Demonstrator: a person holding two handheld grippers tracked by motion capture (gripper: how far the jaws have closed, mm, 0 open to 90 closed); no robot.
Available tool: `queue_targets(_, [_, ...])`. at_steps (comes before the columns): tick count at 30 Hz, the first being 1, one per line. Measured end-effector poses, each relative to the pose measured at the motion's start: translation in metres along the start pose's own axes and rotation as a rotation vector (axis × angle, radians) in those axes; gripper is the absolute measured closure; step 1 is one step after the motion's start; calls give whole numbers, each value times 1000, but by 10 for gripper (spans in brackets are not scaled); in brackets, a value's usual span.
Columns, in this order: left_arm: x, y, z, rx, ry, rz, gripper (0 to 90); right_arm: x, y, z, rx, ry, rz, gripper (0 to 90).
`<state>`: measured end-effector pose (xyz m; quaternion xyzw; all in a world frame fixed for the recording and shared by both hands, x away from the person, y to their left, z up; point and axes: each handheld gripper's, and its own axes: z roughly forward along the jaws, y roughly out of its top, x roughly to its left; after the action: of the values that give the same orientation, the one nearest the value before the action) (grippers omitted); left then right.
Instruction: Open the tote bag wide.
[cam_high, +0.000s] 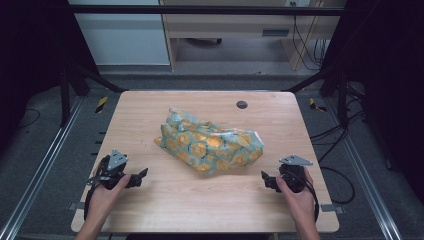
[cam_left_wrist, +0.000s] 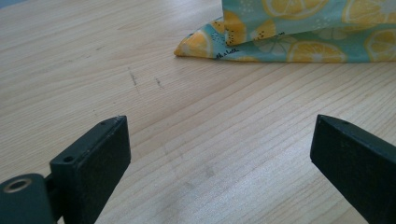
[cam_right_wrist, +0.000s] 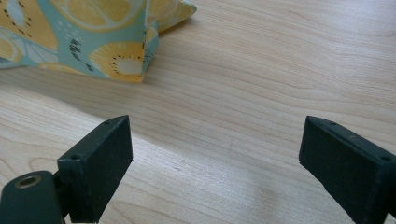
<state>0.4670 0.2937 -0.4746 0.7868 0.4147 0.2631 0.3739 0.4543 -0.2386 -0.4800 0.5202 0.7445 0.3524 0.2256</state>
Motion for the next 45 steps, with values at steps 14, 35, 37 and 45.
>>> queue_targets(14, [-14, 35, -8, -57, -55, 26, 47, 11, 40, -13, -86, 90, -62, 129])
queue_targets(35, [-26, 125, 17, -55, -98, 73, 59, 2, 137, 9, -119, 289, -19, 171])
queue_targets(37, [-30, 128, 20, -48, -100, 82, 60, 7, 137, 14, -106, 300, -45, 148])
queue_targets(45, [-36, 143, 27, -40, -83, 111, 73, 19, 129, 28, -68, 339, -49, 73])
